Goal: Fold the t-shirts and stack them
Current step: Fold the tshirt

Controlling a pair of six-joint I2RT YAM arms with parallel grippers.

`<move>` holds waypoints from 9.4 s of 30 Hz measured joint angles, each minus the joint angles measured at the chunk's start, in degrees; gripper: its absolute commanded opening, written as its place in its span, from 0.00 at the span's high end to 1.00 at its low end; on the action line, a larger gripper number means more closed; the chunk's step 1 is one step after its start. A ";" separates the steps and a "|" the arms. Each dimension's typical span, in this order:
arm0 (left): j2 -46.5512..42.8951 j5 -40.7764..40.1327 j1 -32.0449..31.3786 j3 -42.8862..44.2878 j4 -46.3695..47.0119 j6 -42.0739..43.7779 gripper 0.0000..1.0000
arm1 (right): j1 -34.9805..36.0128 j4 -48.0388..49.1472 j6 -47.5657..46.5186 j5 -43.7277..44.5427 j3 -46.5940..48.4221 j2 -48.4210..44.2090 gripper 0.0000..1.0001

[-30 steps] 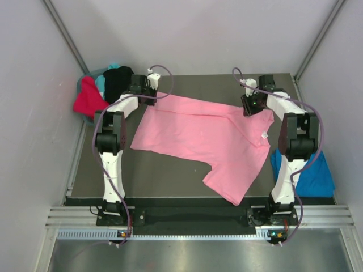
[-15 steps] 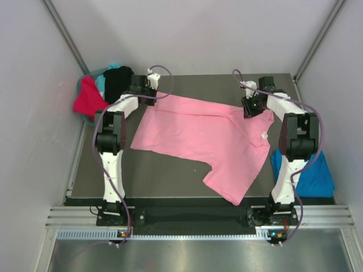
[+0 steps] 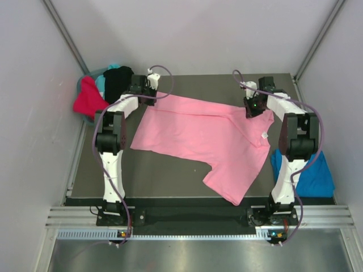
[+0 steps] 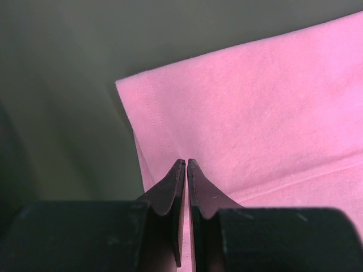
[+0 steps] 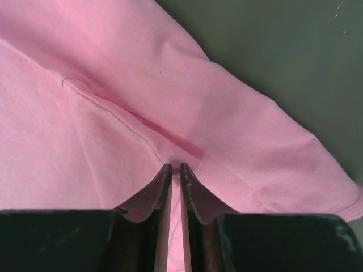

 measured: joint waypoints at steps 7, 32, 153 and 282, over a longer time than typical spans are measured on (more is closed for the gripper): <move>0.00 -0.17 0.00 0.00 0.02 0.02 0.90 | 0.00 0.00 0.04 0.04 -0.04 0.00 1.00; 0.00 -0.20 -0.35 0.02 0.09 0.15 0.90 | -0.26 0.26 0.15 1.38 -2.08 -1.31 0.85; 0.02 -4.81 0.33 4.87 0.02 1.44 0.47 | -5.79 -0.72 7.58 0.79 2.08 -6.32 0.62; -27.69 -9.03 3.54 -20.68 -19.65 -7.82 0.39 | 29.59 -21.62 -40.15 -3.13 -54.73 -56.83 0.60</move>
